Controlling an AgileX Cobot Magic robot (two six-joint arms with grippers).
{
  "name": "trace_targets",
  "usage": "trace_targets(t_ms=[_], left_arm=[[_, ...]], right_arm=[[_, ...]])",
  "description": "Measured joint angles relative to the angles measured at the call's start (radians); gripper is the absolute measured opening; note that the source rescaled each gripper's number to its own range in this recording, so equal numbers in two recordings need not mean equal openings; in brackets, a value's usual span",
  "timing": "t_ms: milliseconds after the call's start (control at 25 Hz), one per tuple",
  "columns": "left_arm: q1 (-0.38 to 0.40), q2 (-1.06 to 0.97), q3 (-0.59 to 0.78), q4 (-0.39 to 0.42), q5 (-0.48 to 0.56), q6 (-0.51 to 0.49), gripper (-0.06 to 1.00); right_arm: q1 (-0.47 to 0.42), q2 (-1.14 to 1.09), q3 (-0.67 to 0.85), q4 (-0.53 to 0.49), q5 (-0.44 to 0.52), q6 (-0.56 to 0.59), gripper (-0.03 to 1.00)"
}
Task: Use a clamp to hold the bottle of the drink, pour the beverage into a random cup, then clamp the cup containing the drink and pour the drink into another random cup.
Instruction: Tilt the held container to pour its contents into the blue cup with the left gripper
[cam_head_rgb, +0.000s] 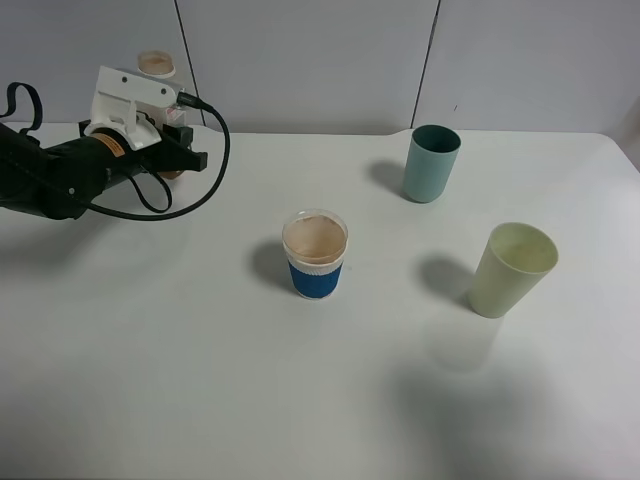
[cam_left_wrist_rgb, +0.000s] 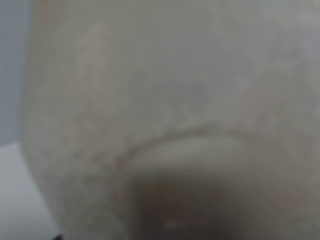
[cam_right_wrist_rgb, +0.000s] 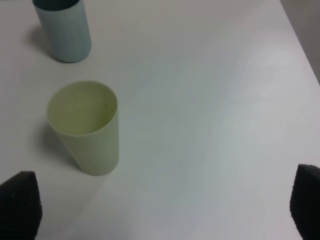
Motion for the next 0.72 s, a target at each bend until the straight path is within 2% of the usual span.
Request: trace_targets(t_ms=[360, 480, 720], left_arm=[[-0.199, -0.107, 0.037, -0.484, 0.039, 0.660, 0.03], [-0.268, -0.117, 0.037, -0.590, 0.040, 0.884, 0.03], [-0.408, -0.118, 0.037, -0.745, 0.017, 1.142, 0.03]], right_arm=[[0.000, 0.000, 0.000, 0.000, 0.000, 0.000, 1.00], [0.000, 0.000, 0.000, 0.000, 0.000, 0.000, 1.00], [0.000, 0.000, 0.000, 0.000, 0.000, 0.000, 1.00]])
